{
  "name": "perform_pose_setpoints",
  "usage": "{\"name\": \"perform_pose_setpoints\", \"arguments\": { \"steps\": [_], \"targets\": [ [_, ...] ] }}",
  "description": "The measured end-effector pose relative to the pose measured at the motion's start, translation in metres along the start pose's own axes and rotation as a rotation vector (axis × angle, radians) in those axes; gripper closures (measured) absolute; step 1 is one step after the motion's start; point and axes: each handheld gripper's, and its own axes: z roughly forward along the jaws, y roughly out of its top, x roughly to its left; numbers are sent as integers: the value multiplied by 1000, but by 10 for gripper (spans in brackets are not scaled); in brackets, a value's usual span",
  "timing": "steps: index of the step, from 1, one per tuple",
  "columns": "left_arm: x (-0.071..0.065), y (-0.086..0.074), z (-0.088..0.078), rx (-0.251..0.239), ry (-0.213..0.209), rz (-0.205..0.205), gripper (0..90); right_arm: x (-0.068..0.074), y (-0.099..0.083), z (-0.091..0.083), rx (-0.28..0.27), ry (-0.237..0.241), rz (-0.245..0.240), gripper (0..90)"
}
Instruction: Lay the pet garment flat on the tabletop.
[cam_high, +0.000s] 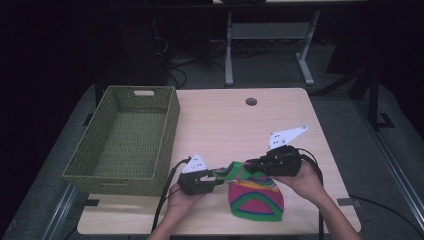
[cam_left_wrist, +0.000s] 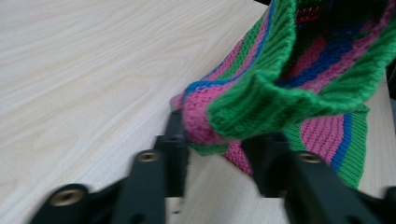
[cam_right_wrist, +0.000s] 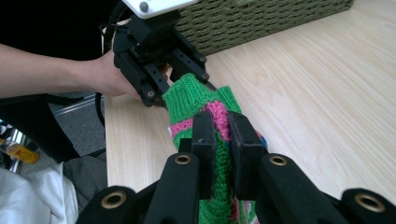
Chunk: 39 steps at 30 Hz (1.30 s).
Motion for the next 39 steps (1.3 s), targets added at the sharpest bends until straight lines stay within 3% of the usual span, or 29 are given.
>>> {"name": "perform_pose_setpoints", "arguments": {
  "steps": [4,10,18,23,28,30,32,39],
  "targets": [
    [1,9,-5,-19,-3,9,805,-5,-6,-5,-5,-18,14,817],
    [0,20,-6,1,9,32,821,-17,-20,-12,-7,-55,49,816],
    [1,46,-9,31,37,75,824,-21,-28,-13,-2,-86,71,817],
    [8,58,-7,83,52,63,822,-24,-25,-9,-11,-111,73,816],
    [16,63,-1,107,70,40,823,-36,-23,-5,-22,-123,106,810],
    [19,62,6,129,76,27,822,-42,-23,-2,-5,-117,117,810],
    [23,62,12,142,84,26,821,-48,-23,2,24,-143,107,810],
    [32,61,27,146,77,-27,818,-73,-30,7,18,-165,186,803]
  ]
}}
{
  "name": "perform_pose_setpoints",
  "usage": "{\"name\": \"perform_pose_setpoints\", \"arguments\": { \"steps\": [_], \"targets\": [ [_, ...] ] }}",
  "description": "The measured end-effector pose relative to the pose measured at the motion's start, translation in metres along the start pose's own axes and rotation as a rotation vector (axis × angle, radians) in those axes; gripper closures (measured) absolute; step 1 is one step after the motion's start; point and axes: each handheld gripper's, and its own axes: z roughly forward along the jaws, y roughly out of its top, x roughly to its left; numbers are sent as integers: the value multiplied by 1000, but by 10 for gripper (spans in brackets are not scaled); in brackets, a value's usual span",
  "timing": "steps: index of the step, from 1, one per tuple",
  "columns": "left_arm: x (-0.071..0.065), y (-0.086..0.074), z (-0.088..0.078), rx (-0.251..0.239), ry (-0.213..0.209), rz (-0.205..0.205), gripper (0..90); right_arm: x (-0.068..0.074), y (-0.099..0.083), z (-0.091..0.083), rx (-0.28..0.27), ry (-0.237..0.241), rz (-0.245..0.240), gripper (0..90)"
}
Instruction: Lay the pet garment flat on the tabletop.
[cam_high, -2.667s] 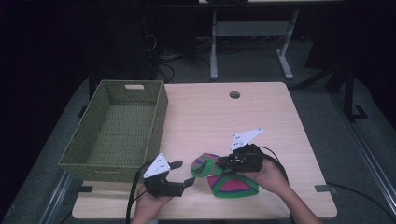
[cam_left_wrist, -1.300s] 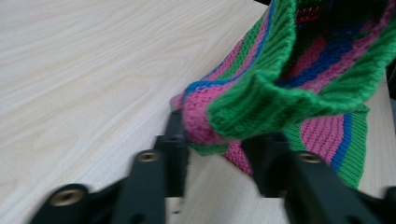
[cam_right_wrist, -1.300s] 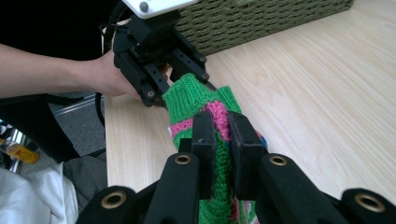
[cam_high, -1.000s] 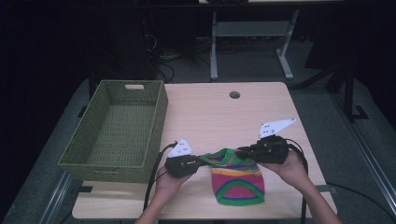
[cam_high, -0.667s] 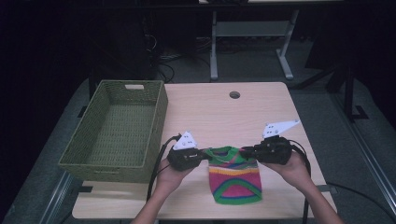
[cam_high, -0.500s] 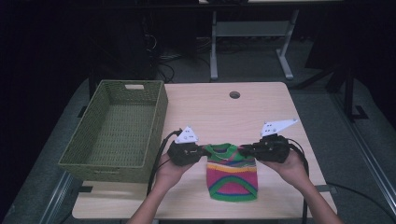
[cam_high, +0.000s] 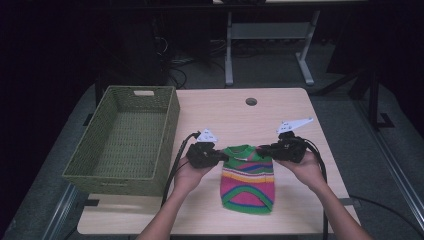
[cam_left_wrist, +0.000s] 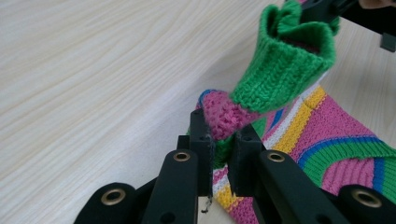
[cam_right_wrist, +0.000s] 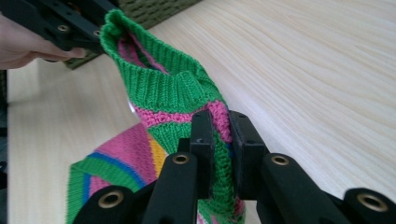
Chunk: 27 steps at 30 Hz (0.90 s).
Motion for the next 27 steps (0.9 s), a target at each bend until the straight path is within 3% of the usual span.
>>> {"name": "perform_pose_setpoints", "arguments": {
  "steps": [12,17,27],
  "targets": [
    [8,0,13,32,40,-67,818,-20,0,12,-2,-42,49,799],
    [9,1,13,28,73,-77,819,-26,2,19,-12,-50,76,799],
    [14,9,18,38,87,-92,814,-37,2,26,-19,-74,121,796]
  ]
}}
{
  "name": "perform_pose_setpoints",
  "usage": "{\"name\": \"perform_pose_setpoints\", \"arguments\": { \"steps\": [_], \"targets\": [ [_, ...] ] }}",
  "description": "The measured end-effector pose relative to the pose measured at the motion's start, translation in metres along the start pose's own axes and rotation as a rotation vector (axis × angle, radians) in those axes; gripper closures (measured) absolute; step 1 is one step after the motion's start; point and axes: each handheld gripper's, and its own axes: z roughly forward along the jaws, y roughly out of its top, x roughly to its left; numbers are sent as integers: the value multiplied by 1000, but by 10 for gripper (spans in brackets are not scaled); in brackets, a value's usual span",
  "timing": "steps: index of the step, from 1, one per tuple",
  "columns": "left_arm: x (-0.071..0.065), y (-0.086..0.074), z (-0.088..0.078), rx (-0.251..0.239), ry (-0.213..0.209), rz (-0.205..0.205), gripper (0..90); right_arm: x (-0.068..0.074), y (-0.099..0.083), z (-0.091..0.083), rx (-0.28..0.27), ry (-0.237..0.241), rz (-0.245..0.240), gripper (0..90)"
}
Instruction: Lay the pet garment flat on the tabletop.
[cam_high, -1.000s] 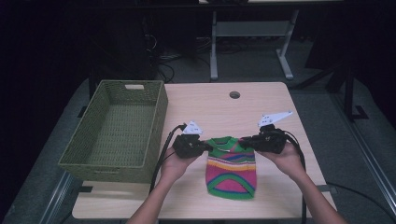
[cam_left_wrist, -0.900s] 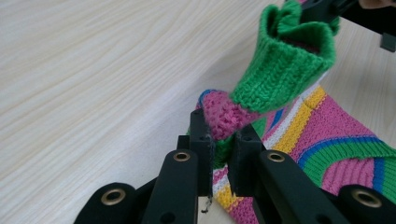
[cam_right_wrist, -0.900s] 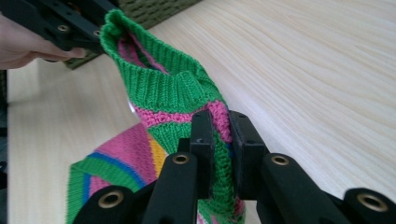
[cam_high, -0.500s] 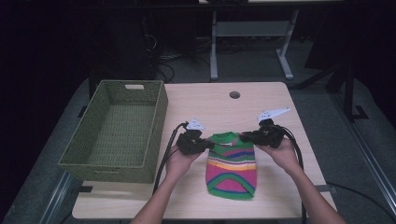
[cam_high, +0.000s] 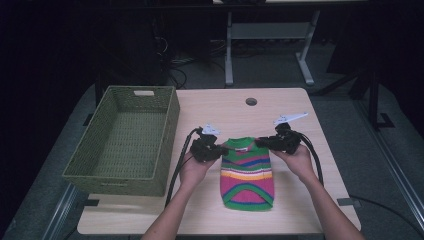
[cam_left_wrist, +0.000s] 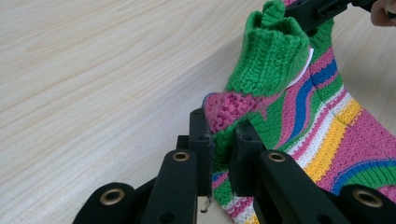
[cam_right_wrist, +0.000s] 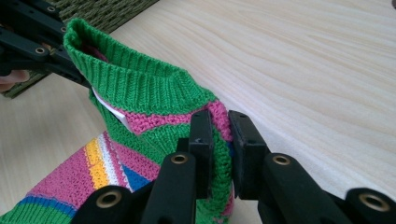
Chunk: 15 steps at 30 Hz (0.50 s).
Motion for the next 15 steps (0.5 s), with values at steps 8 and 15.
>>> {"name": "perform_pose_setpoints", "arguments": {
  "steps": [8,15],
  "targets": [
    [5,0,6,6,-1,-30,778,-6,-3,1,-3,-17,17,786],
    [11,1,-1,-24,34,-49,634,-10,-3,-1,11,-133,-12,541]
  ]
}}
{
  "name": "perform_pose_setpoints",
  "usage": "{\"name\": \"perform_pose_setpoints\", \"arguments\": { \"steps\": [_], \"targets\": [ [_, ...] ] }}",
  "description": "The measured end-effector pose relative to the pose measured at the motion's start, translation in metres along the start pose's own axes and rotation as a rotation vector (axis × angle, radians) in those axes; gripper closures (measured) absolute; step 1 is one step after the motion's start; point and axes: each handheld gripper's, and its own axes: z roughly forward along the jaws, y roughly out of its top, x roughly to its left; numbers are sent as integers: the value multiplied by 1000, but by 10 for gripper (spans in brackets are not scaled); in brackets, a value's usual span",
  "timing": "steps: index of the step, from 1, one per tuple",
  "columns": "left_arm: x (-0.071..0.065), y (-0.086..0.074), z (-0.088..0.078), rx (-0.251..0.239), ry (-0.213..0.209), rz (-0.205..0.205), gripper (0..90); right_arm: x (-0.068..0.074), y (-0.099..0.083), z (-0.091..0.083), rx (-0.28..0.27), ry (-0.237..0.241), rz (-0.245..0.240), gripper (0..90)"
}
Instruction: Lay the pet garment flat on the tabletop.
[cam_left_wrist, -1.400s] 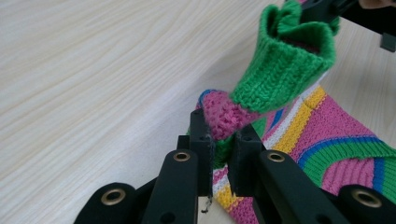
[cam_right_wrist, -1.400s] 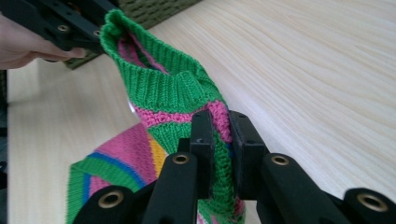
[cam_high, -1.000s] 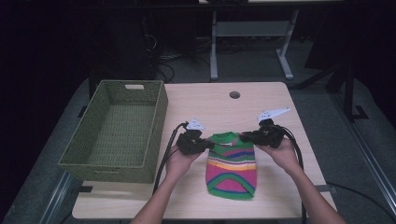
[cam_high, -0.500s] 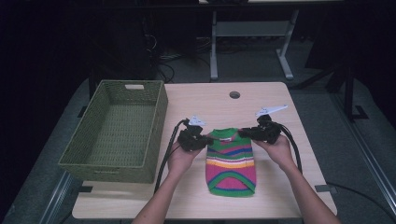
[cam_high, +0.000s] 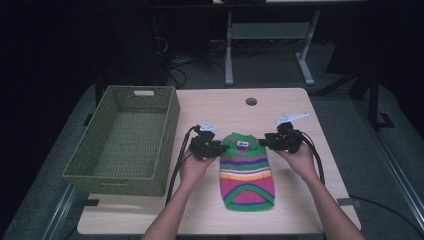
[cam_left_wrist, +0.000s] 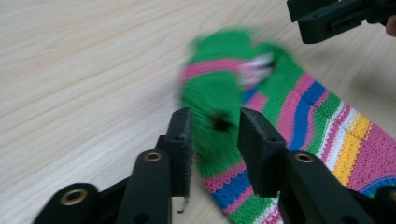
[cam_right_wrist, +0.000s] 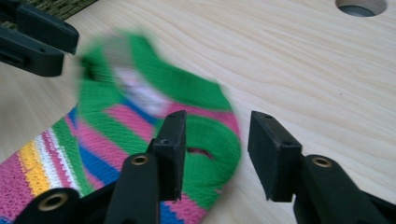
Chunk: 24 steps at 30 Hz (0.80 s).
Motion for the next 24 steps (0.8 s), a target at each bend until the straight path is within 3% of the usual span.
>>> {"name": "perform_pose_setpoints", "arguments": {
  "steps": [6,9,12,16,23,24],
  "targets": [
    [1,-2,1,25,-11,0,614,1,-4,-2,26,20,-15,553],
    [-4,-5,6,58,-65,16,678,5,-9,0,52,43,-43,600],
    [-13,-8,10,106,-120,71,813,9,-15,0,97,74,-62,672],
    [-23,-12,15,161,-158,124,884,15,-23,-2,151,111,-96,770],
    [-26,-19,22,215,-148,139,893,21,-32,-3,194,146,-116,847],
    [-26,-20,24,214,-148,126,893,23,-33,-2,200,145,-121,852]
  ]
}}
